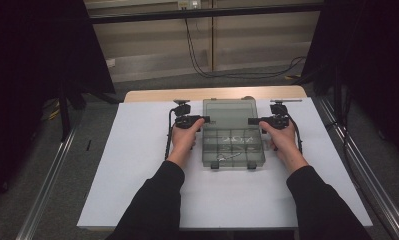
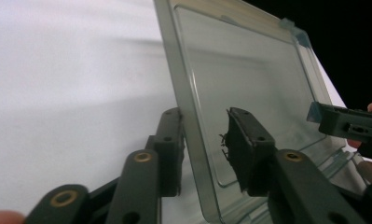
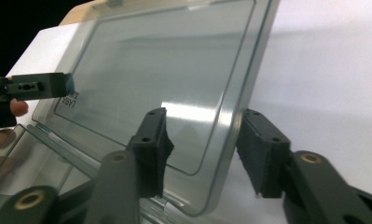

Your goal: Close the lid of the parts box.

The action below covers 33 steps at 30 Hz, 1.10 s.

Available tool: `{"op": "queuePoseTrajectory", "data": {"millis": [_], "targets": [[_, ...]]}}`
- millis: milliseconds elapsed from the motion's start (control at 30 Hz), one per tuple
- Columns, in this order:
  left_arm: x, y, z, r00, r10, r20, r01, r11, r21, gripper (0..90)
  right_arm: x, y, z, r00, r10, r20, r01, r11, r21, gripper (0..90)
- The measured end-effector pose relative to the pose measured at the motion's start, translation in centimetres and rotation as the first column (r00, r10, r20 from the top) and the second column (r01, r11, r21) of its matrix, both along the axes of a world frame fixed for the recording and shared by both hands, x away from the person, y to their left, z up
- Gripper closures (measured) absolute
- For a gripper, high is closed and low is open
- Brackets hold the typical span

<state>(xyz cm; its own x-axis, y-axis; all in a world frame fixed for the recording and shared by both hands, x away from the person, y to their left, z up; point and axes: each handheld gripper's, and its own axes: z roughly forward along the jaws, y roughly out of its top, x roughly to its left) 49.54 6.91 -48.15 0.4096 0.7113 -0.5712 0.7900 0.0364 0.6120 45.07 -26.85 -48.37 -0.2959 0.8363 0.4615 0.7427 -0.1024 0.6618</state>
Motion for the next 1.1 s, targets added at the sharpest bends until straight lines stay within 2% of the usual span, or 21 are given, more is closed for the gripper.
{"op": "queuePoseTrajectory", "data": {"millis": [167,267,433,500,633,667,700,800,867,900,933,1000,1100], "targets": [[-0.3,0.4,1.0,0.9989,0.003,0.047,-0.002,0.9999,-0.014,74.9,-0.5,-0.5,0.7,0.9976,-0.005,0.070,0.004,1.000,0.006,68.7],[-0.5,0.5,1.6,0.9958,-0.014,0.091,0.013,0.9999,0.007,76.5,-0.9,-1.0,1.0,0.9932,-0.004,0.116,0.000,0.999,0.036,76.1],[-0.8,0.6,2.1,0.9916,-0.025,0.127,0.023,0.9996,0.017,78.0,-1.6,-1.1,1.5,0.9866,0.021,0.162,-0.021,1.000,-0.001,78.8],[-1.0,0.8,2.2,0.9896,-0.019,0.143,0.014,0.9993,0.035,83.0,-1.8,-1.1,1.6,0.9862,0.027,0.163,-0.025,1.000,-0.015,79.2],[-1.2,0.7,2.2,0.9883,-0.022,0.151,0.015,0.9989,0.045,83.3,-2.1,-1.1,1.6,0.9818,0.031,0.187,-0.028,0.999,-0.020,79.2],[-1.2,0.6,2.2,0.9859,-0.023,0.166,0.015,0.9987,0.049,83.6,-2.2,-1.1,1.6,0.9818,0.030,0.188,-0.027,0.999,-0.016,79.2],[-1.3,0.6,2.4,0.9830,-0.043,0.178,0.028,0.9960,0.085,83.9,-2.2,-1.1,1.5,0.9814,0.034,0.189,-0.031,0.999,-0.017,79.1],[-1.7,0.6,2.6,0.9731,-0.065,0.221,0.040,0.9926,0.115,84.8,-2.2,-1.3,1.3,0.9833,0.027,0.180,-0.028,1.000,0.000,78.6],[-1.8,0.6,2.5,0.9695,-0.065,0.236,0.039,0.9928,0.114,85.1,-2.1,-1.2,1.4,0.9865,0.021,0.162,-0.023,1.000,0.006,78.1],[-1.9,0.7,2.5,0.9687,-0.070,0.238,0.042,0.9918,0.121,85.2,-2.1,-1.2,1.5,0.9863,0.026,0.163,-0.025,1.000,-0.008,77.3],[-1.9,0.7,2.4,0.9680,-0.062,0.243,0.036,0.9932,0.110,85.3,-2.1,-1.0,1.7,0.9860,0.031,0.164,-0.027,0.999,-0.029,75.1],[-2.0,0.8,2.4,0.9635,-0.075,0.257,0.044,0.9914,0.123,85.4,-2.1,-1.0,2.1,0.9845,0.026,0.174,-0.016,0.998,-0.058,72.4],[-2.1,0.9,2.4,0.9627,-0.081,0.258,0.052,0.9917,0.118,85.5,-2.0,-1.7,2.6,0.9836,-0.018,0.180,0.024,0.999,-0.032,70.7]]}}
